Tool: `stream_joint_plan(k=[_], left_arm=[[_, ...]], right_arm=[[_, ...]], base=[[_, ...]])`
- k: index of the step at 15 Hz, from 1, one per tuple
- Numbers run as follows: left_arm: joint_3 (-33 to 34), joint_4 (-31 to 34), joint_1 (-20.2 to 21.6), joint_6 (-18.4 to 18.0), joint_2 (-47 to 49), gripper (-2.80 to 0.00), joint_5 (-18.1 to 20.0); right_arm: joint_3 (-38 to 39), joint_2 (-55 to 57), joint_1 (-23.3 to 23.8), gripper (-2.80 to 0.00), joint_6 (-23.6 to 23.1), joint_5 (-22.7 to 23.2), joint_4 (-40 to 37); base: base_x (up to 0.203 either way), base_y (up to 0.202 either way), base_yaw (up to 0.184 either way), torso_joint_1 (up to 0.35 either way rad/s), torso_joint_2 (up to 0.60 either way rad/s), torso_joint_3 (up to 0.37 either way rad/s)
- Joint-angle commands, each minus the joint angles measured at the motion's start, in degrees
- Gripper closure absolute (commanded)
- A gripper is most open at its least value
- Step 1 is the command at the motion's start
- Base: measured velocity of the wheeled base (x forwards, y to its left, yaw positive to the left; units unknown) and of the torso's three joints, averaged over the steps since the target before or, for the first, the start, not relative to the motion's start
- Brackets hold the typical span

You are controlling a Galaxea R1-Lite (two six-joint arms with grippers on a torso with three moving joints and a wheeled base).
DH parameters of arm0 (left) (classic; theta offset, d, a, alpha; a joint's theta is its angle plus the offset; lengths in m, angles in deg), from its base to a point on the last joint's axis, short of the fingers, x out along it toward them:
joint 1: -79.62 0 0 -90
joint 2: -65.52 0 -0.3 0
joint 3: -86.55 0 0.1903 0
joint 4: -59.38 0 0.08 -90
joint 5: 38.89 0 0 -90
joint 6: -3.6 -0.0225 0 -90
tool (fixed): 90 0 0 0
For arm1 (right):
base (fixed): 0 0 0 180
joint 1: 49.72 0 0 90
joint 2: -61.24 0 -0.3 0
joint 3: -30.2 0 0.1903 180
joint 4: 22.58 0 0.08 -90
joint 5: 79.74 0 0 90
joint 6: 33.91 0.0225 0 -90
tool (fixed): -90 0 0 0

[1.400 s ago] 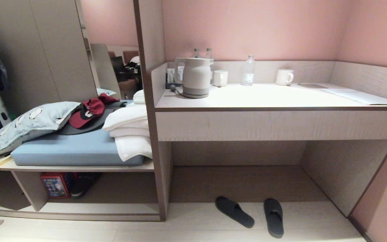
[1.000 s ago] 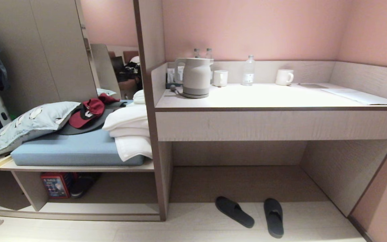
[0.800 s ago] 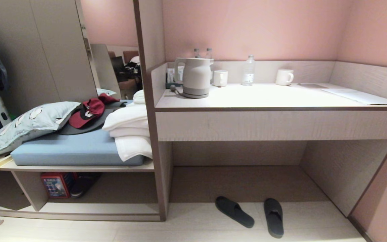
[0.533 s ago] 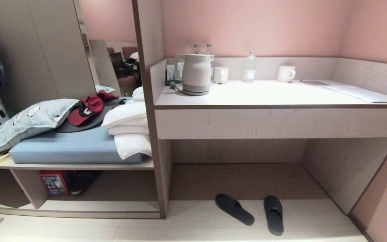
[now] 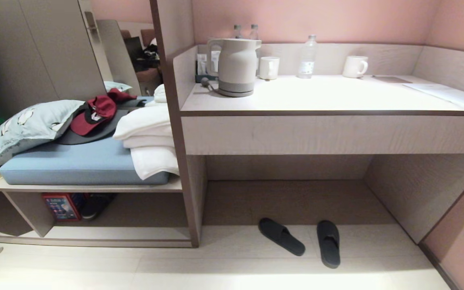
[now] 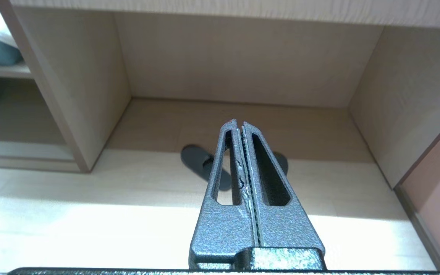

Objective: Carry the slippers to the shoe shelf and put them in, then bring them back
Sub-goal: Pick up the slippers on the floor

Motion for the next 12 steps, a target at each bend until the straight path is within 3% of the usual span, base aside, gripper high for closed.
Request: stream_joint_plan(k=[1, 12], left_arm=[[0.0, -0.02, 0.0, 0.02, 0.08, 0.0, -0.01], [0.0, -0.02, 0.0, 0.02, 0.09, 0.0, -0.01]], right_arm=[[0.09, 0.01, 0.0, 0.0, -0.04, 0.0, 0.05], [0.09, 0.01, -0.08, 0.0, -0.04, 0.0, 0.05]], base=[[0.0, 0.0, 0.0, 0.002, 0.01, -0.202], [0.0, 0.0, 0.0, 0.002, 0.0, -0.202]])
